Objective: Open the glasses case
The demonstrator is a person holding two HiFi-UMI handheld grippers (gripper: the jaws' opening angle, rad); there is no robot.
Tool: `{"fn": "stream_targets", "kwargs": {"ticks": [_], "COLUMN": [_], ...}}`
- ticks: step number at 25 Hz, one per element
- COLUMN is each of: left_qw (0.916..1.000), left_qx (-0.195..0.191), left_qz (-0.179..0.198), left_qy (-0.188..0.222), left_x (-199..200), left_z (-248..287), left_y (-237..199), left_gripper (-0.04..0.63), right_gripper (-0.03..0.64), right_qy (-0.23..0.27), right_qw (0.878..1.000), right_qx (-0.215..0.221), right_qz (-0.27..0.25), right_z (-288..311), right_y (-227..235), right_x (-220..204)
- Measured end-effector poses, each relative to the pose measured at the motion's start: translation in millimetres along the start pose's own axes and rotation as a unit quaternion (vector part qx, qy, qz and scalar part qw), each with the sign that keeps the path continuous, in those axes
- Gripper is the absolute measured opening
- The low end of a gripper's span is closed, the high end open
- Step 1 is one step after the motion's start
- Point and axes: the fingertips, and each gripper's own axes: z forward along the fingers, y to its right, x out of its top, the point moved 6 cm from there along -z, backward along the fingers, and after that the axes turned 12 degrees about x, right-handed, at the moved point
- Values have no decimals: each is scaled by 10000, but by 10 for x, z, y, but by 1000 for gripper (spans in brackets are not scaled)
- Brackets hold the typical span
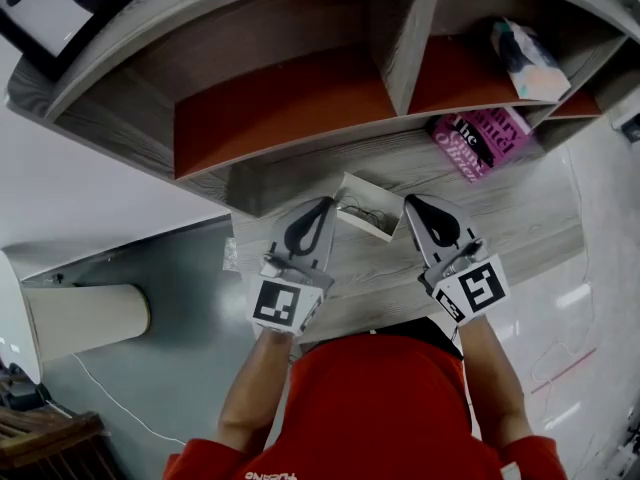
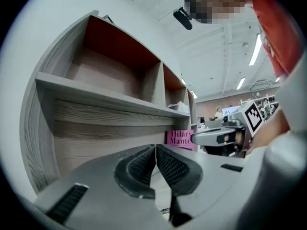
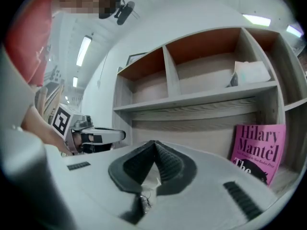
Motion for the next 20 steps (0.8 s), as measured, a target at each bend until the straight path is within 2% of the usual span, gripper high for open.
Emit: {"fn": "stream_targets", "kwargs": {"ticks": [8,20], "left_qw": [9996,9992], "left_qx": [-50,-113], "left_qz": [-43,43], "left_qy": [288,372], "left_x": [200,294], "left_z": [-245,-473], "left_y": [121,171], "left_gripper": [11,11], "right_gripper": [5,3], "right_qy": [395,453], "right_qw": [9990,9986], "right_qx": [-66,-162], "right_qz": [-194,-222], "right_z": [-210,-347], "right_y": [-301,-532], "right_x": [276,295]}}
